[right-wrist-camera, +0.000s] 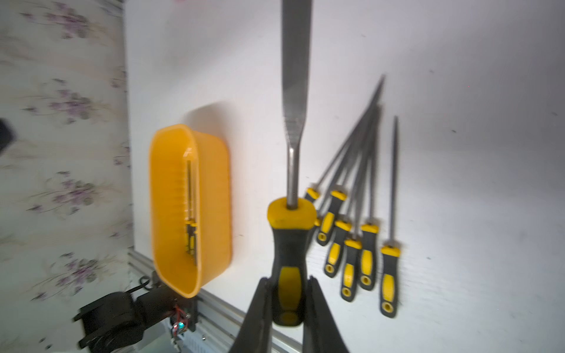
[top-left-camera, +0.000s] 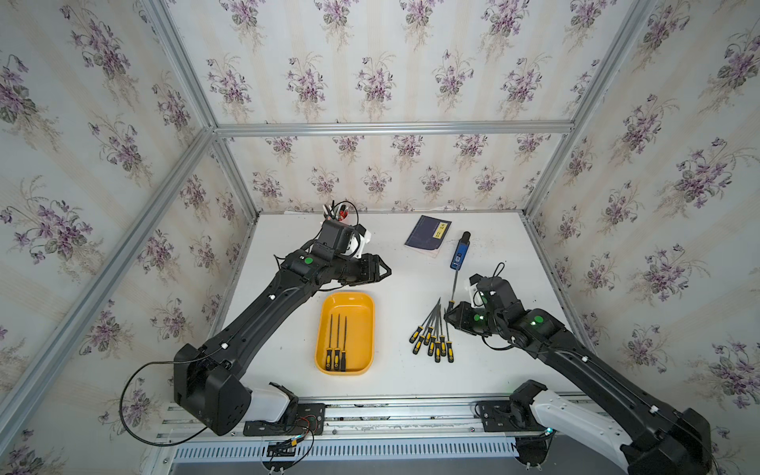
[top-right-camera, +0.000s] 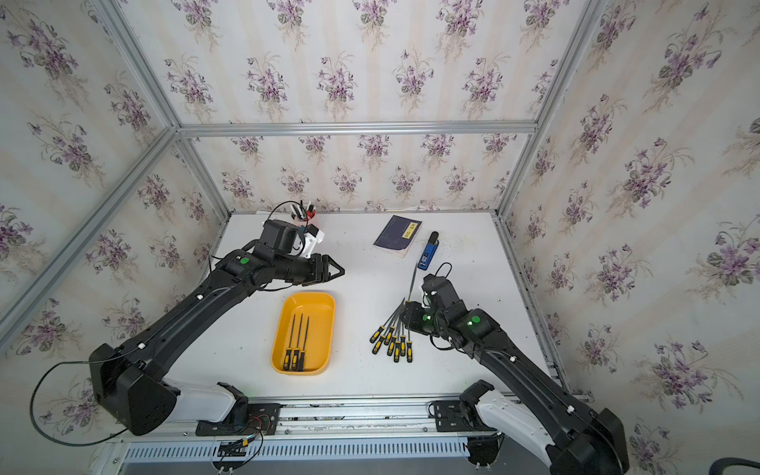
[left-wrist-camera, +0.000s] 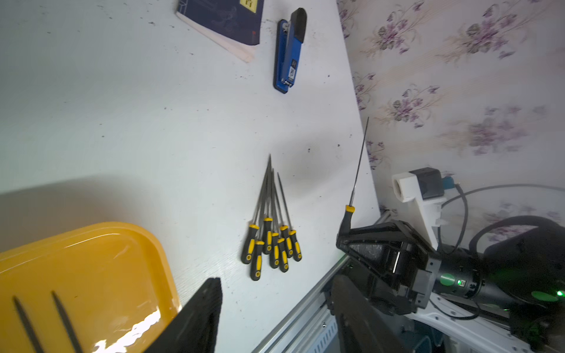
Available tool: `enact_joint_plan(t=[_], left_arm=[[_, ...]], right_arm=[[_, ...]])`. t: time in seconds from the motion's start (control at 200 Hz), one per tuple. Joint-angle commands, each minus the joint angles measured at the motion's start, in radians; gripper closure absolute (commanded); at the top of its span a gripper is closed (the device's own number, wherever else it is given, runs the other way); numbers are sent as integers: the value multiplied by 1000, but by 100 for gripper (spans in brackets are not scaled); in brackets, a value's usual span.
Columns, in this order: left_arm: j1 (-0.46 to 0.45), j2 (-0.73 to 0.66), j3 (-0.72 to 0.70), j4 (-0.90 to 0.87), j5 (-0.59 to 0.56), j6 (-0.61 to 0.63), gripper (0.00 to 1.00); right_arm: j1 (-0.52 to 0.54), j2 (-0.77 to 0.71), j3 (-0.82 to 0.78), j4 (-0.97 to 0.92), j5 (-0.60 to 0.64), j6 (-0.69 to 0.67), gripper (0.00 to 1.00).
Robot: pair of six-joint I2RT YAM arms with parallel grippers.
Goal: Put the file tool into the storage box
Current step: Pick up the file tool from the center of the board.
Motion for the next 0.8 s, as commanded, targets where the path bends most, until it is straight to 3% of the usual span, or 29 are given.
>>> enact_joint_plan(t=[0.0, 0.265, 0.794], left_arm=[[1, 13, -1, 174, 161, -87, 37], [0, 88, 48, 181, 173, -112, 37], [-2, 120, 61, 52, 49, -27, 40]], right_arm=[[53, -24, 9, 174, -100, 37, 100], [276, 136, 89, 246, -15, 47, 100], [337, 261, 141, 327, -47, 54, 100]])
